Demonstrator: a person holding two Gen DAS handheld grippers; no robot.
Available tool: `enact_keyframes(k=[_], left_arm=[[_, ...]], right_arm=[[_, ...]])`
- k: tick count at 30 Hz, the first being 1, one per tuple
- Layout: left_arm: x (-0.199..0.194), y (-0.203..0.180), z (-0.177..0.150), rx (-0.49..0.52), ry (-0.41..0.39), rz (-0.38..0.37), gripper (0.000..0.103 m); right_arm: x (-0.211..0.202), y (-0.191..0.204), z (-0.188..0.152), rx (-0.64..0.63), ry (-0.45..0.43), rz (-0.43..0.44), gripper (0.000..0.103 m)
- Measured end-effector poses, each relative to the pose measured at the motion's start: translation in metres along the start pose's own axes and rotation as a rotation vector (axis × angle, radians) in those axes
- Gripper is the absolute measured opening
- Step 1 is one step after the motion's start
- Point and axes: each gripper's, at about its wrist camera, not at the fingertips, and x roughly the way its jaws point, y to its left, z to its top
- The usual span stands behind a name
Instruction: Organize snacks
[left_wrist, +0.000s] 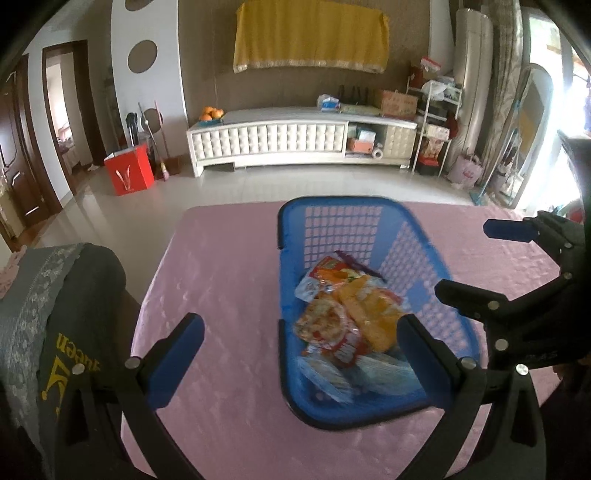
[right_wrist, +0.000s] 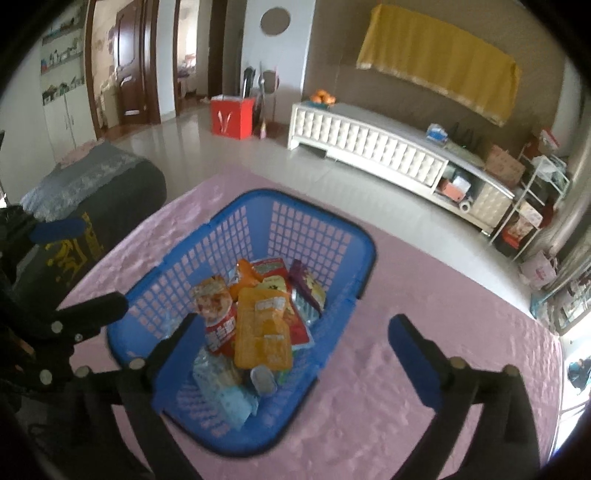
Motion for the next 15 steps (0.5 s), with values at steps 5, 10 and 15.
enact_keyframes(k=[5, 10, 15], left_arm=[[-0.047, -0.018, -0.004, -0.016, -0.089, -0.003, 0.103], [-0.099, -0.042, -0.005, -0.010, -0.209, 0.031, 0.103], [-0.147, -0.065, -0.018, -0.013, -0.315, 0.046, 0.103]], right_arm=[[-0.052, -0.004, -0.010, 0.048, -0.100, -0.058, 0.103], [-0.113, -0.003, -0.028, 0.093, -0.219, -0.103, 0.103], [-0.153, 0.002, -0.051, 0.121, -0.270, -0.169, 0.103]])
